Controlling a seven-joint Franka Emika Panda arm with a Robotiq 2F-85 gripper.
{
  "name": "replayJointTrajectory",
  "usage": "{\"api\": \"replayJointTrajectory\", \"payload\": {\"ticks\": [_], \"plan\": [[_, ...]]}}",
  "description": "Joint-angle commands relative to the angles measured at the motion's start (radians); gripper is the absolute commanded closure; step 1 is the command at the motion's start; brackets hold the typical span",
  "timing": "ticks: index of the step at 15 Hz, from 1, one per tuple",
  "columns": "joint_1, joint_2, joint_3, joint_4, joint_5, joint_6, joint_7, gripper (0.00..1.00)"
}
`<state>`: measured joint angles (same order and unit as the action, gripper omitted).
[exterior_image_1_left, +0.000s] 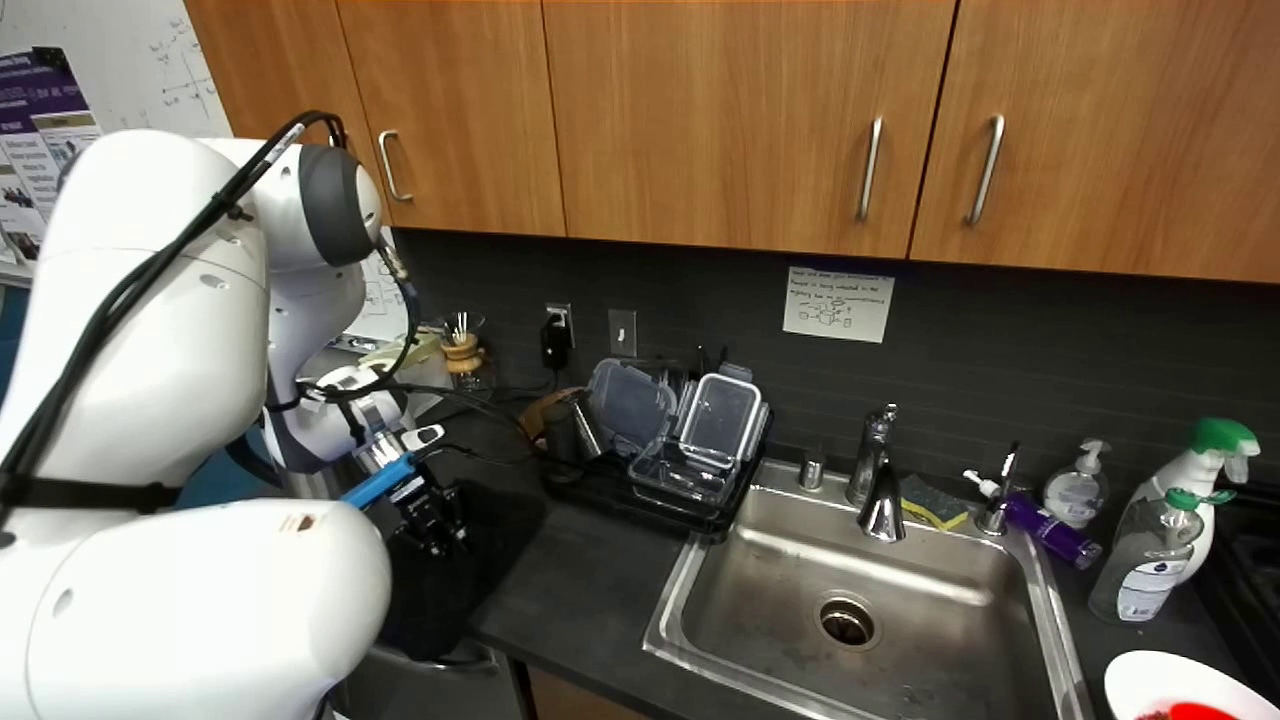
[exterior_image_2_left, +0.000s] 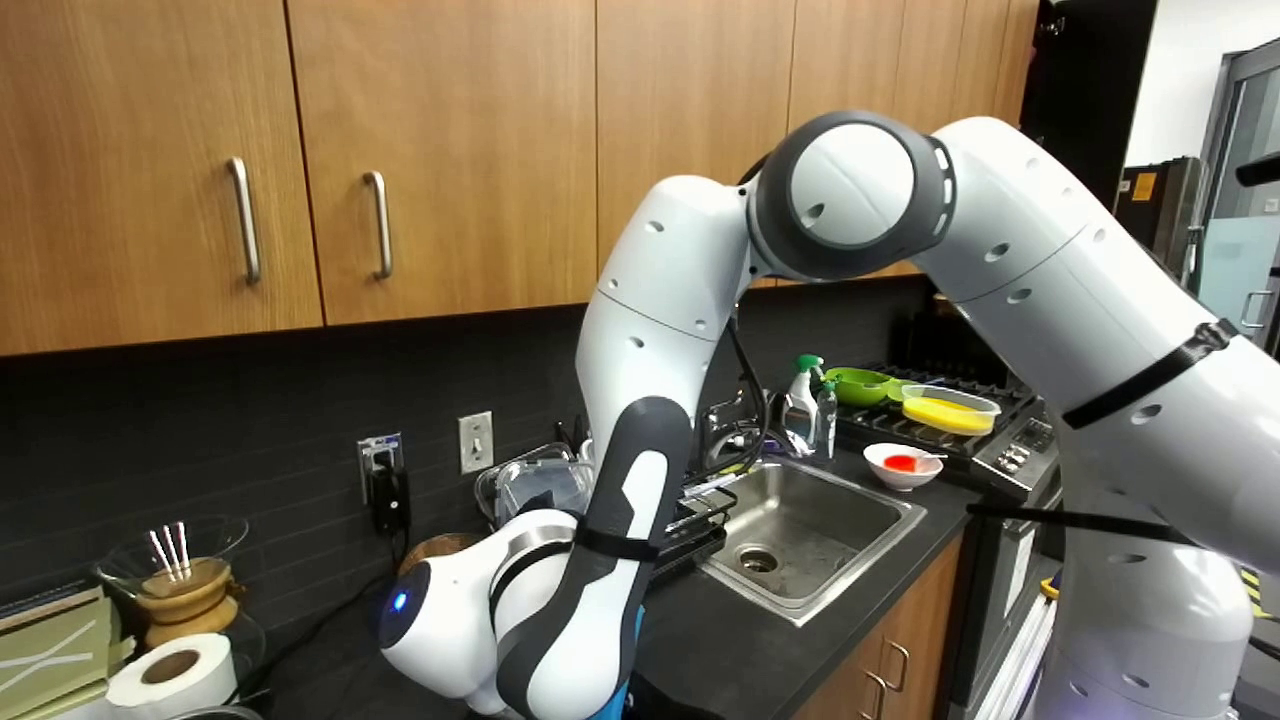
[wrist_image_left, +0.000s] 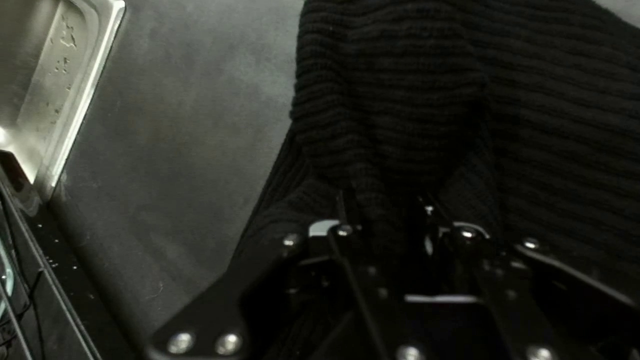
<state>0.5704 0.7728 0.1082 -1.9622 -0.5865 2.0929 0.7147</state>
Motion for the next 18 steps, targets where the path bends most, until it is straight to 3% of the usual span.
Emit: {"api": "replayJointTrajectory", "payload": {"ticks": [1, 5, 7, 15, 18], "plan": [[0.014, -0.005, -0.023, 0.024, -0.015, 0.014, 0.004, 0.35], [0.033, -0.051, -0.035, 0.020, -0.049, 0.012, 0.050, 0.07], [0.033, -0.062, -0.036, 0.016, -0.066, 0.019, 0.071, 0.00], [0.020, -0.027, -0.021, 0.045, -0.041, 0.004, 0.047, 0.00], [0.023, -0.061, -0.022, -0.011, -0.021, 0.017, 0.109, 0.00]]}}
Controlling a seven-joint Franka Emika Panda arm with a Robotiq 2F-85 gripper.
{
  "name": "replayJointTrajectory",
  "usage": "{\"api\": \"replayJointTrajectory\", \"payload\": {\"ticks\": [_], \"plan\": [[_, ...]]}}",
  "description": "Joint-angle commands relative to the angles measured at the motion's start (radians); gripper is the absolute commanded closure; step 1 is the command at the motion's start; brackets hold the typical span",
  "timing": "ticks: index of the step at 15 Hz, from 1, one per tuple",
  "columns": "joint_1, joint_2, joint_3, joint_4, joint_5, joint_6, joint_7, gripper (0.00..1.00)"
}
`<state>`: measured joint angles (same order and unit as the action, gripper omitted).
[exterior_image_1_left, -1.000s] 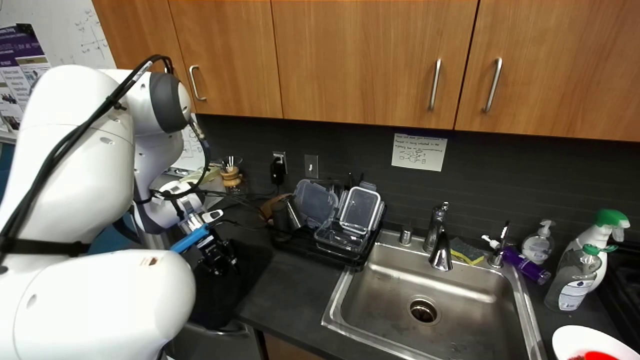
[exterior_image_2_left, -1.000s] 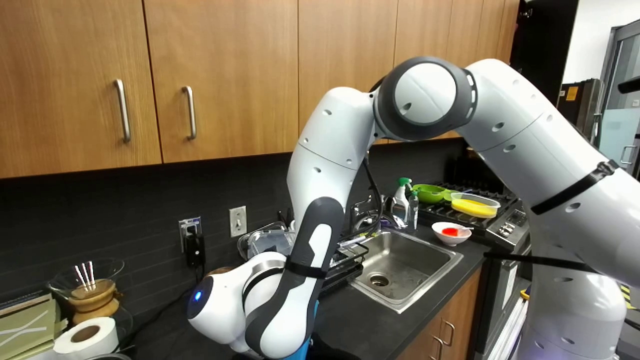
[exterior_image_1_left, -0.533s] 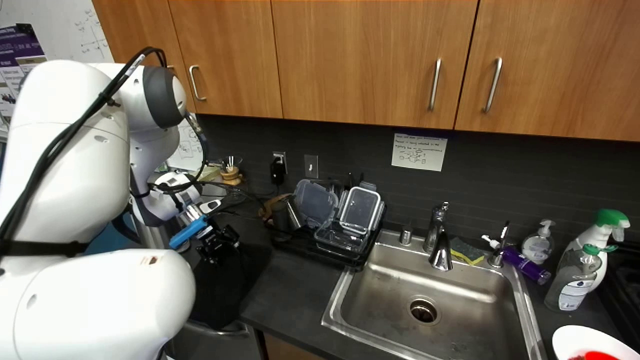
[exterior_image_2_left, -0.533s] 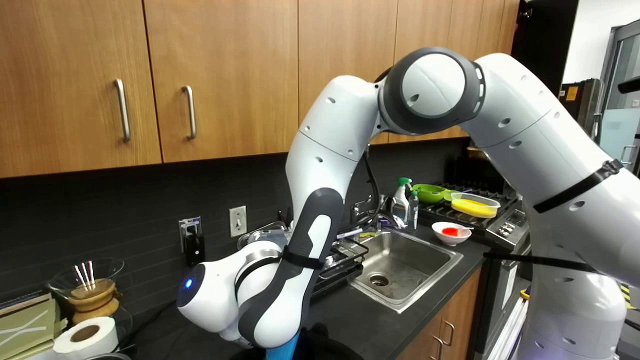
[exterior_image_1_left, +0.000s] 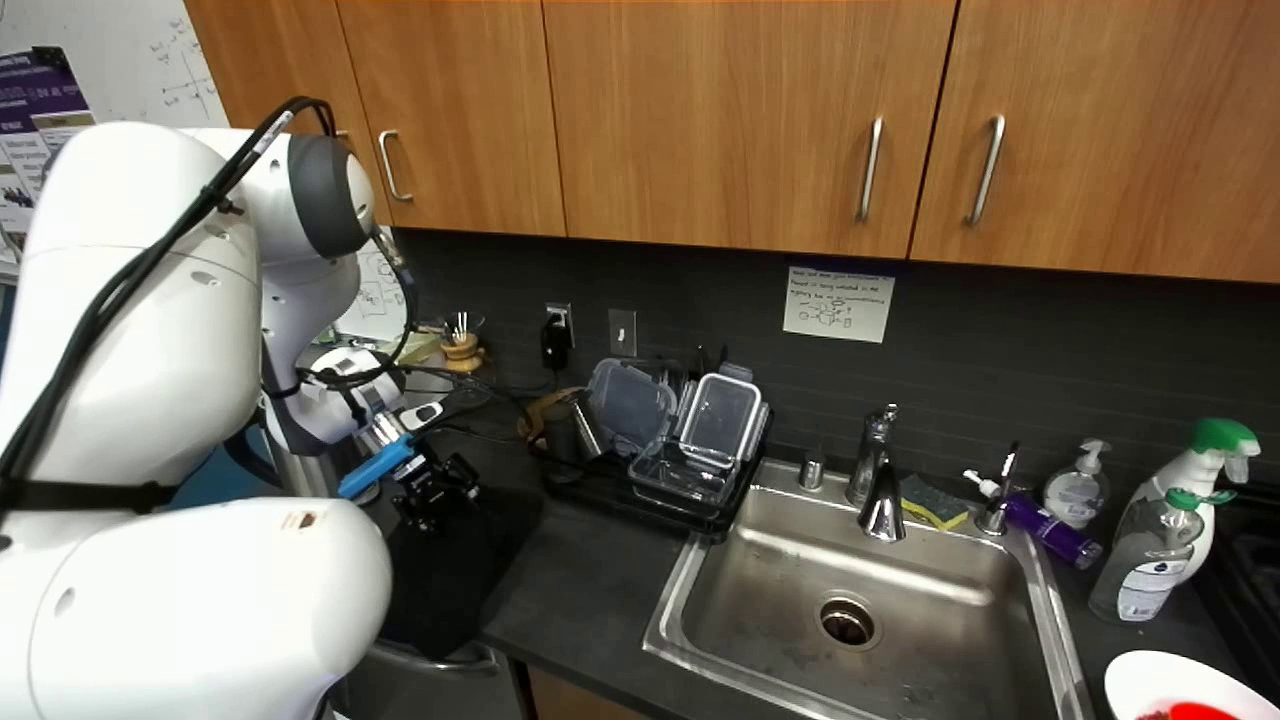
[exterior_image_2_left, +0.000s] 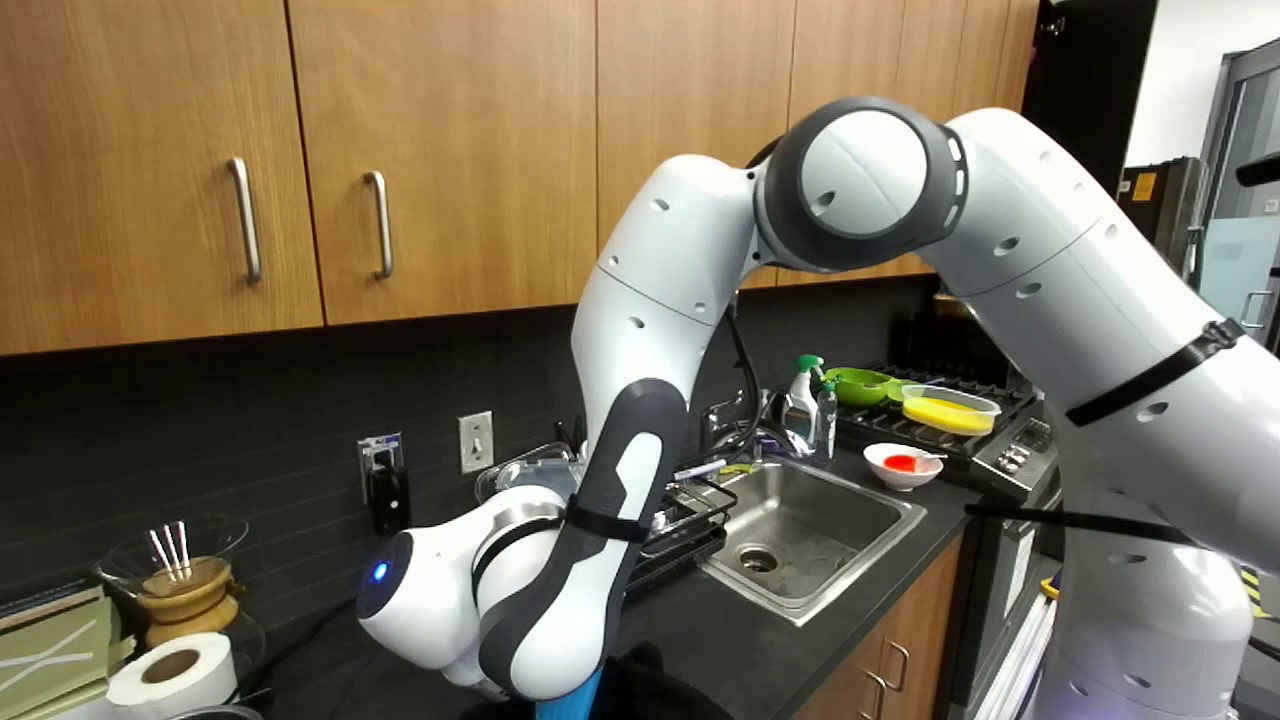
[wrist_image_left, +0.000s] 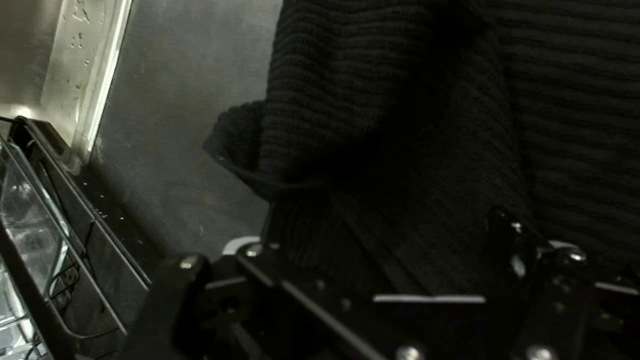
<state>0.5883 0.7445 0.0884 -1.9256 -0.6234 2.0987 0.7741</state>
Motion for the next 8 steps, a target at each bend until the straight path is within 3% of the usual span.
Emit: {"api": "replayJointTrajectory", "payload": {"ticks": [1, 8], "plan": [[0.006, -0.039, -0.003, -0.061, 0.020, 0.011, 0.070, 0.00], [0.003, -0.068, -0.003, -0.137, 0.028, 0.019, 0.178, 0.00]]}}
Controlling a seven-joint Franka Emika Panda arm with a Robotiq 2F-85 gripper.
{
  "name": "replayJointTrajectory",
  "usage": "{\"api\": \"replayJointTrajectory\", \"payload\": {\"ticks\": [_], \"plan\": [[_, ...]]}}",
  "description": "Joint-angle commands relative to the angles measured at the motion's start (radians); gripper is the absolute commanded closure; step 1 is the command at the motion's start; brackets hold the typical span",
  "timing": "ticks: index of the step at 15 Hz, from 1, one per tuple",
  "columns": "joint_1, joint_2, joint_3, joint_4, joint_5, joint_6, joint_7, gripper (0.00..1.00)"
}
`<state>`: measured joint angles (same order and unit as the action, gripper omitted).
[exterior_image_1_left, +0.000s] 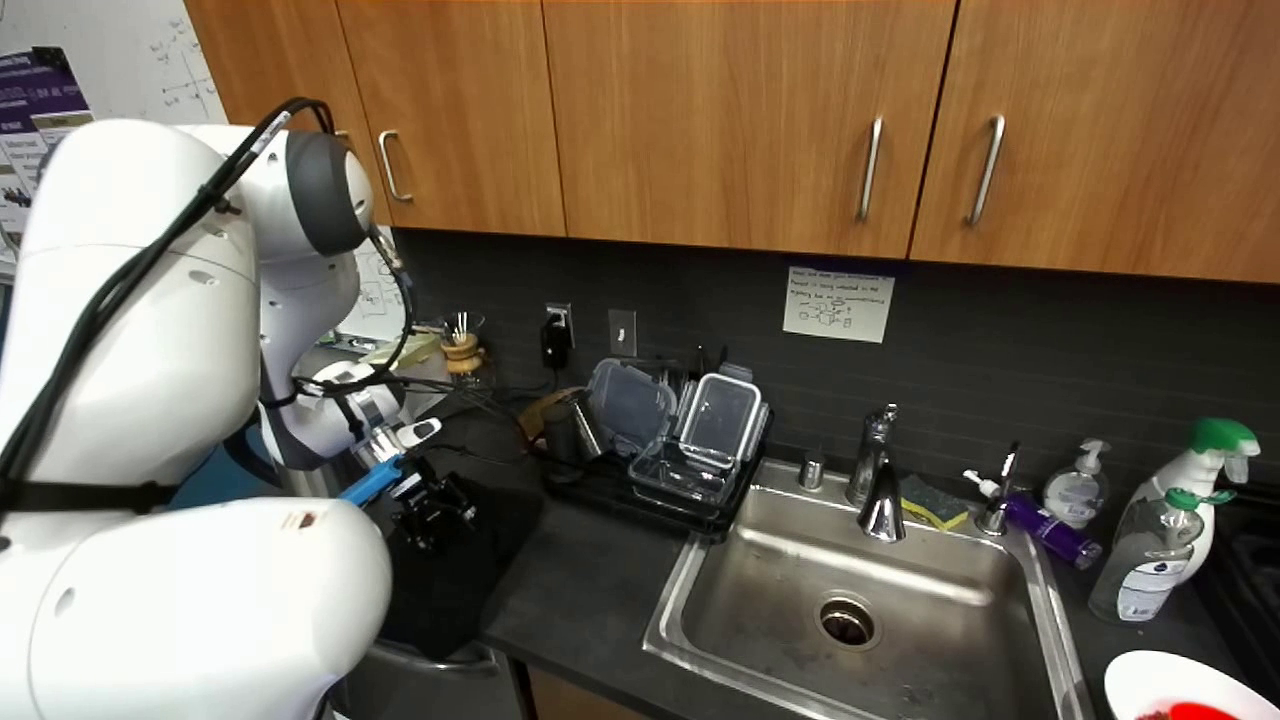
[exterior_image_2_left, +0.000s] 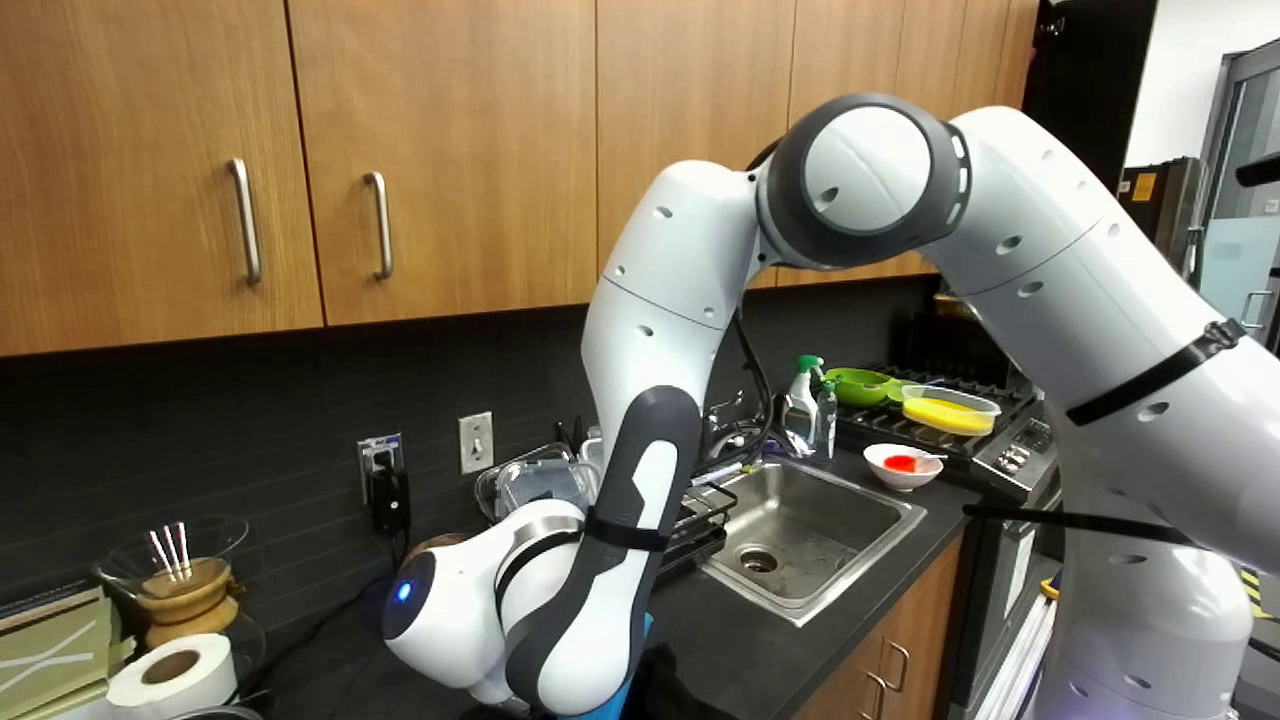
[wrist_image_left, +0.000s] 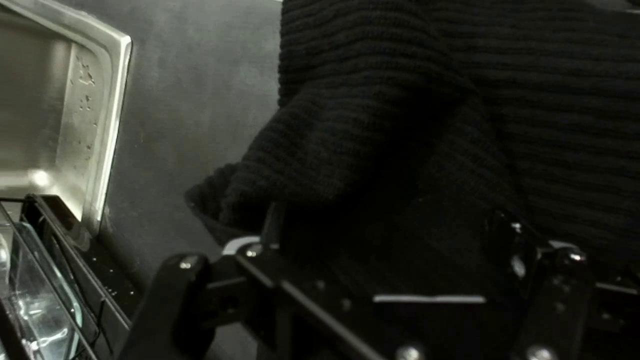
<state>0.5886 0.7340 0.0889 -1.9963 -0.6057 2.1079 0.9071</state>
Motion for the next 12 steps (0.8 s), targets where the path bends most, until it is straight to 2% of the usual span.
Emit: {"api": "replayJointTrajectory", "payload": {"ticks": [1, 8, 10, 11, 12], "plan": [[0.002, -0.070, -0.003, -0.084, 0.011, 0.011, 0.064, 0.00], [-0.015, -0.187, 0.005, -0.243, -0.002, 0.034, 0.237, 0.00], [-0.017, -0.197, 0.001, -0.259, -0.022, 0.034, 0.260, 0.00], [-0.018, -0.149, 0.013, -0.205, -0.009, 0.007, 0.234, 0.00], [-0.021, -0.157, 0.014, -0.216, -0.013, 0.008, 0.243, 0.00]]}}
